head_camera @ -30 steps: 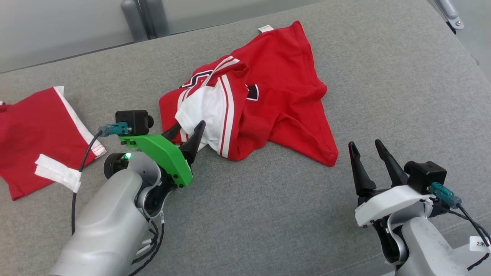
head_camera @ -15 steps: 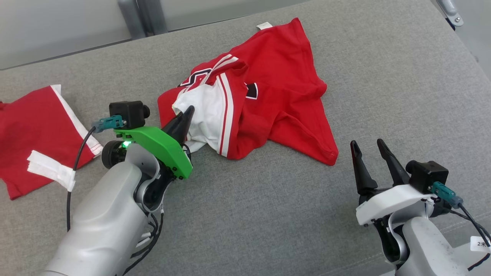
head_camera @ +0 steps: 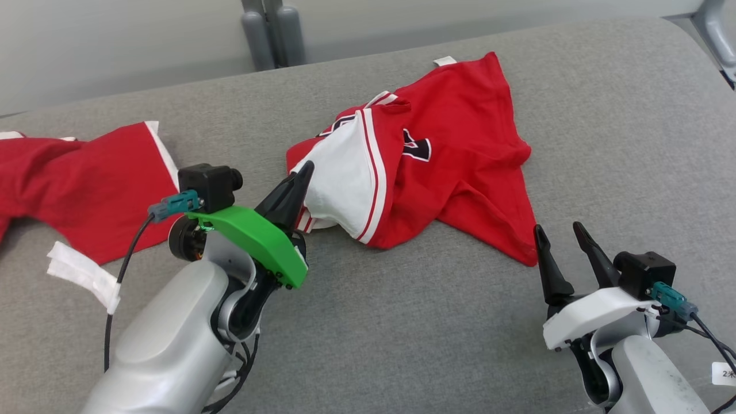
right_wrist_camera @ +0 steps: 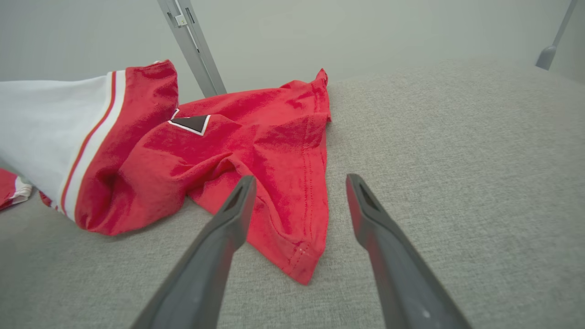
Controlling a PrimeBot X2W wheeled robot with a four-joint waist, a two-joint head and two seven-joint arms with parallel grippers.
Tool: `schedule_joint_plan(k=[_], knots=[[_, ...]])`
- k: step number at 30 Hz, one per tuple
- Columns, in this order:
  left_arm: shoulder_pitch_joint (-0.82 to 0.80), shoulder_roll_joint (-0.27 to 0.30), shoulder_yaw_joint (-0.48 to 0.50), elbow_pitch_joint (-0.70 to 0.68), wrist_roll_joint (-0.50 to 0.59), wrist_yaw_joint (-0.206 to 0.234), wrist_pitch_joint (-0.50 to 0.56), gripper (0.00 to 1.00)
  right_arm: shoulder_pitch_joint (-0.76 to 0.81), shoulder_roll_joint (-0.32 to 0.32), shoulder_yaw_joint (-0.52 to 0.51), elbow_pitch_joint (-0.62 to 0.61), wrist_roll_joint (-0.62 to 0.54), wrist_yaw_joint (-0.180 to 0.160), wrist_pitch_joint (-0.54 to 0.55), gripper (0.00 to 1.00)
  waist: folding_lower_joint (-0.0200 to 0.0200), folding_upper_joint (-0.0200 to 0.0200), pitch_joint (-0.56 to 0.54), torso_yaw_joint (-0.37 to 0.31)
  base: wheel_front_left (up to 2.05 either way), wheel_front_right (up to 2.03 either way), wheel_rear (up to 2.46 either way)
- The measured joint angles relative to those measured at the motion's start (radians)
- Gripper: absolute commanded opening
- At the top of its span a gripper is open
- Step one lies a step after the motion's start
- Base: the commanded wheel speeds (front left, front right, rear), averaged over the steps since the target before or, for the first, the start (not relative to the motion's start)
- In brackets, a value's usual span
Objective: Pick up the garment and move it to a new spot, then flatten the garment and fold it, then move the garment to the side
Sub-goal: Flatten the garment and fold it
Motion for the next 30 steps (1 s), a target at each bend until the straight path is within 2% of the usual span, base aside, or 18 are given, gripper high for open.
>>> schedule_joint_plan(k=[6, 12, 17, 24, 27, 30], knots=[[0.099, 0.073, 0.002, -0.169, 0.003, 0.074, 0.018, 0.00, 0.010, -0.009, 0.002, 0.013, 0.002, 0.000, 0.000, 1.00, 0.0000, 0.0000, -0.025, 0.069, 0.00, 0.00, 0.00], [0.217, 0.140, 0.008, -0.353, -0.001, 0.166, 0.036, 0.00, 0.027, -0.017, -0.007, 0.027, 0.008, 0.000, 0.000, 1.00, 0.0000, 0.0000, -0.052, 0.144, 0.00, 0.00, 0.00], [0.298, 0.186, 0.022, -0.453, -0.011, 0.231, 0.049, 0.00, 0.033, -0.021, -0.009, 0.032, 0.009, 0.000, 0.000, 1.00, 0.0000, 0.0000, -0.069, 0.204, 0.00, 0.00, 0.00], [0.419, 0.218, 0.023, -0.491, -0.054, 0.278, 0.056, 0.00, 0.031, -0.021, -0.007, 0.048, 0.009, 0.000, 0.000, 1.00, -0.0001, 0.0000, -0.082, 0.278, 0.00, 0.00, 0.00], [0.461, 0.219, 0.022, -0.463, -0.073, 0.279, 0.049, 0.00, 0.031, -0.021, -0.011, 0.052, 0.009, 0.000, 0.000, 1.00, 0.0000, 0.0000, -0.082, 0.302, 0.00, 0.00, 0.00], [0.490, 0.201, 0.015, -0.404, -0.104, 0.254, 0.044, 0.00, 0.031, -0.021, -0.013, 0.056, 0.009, 0.000, 0.000, 1.00, 0.0000, 0.0000, -0.079, 0.319, 0.00, 0.00, 0.00]])
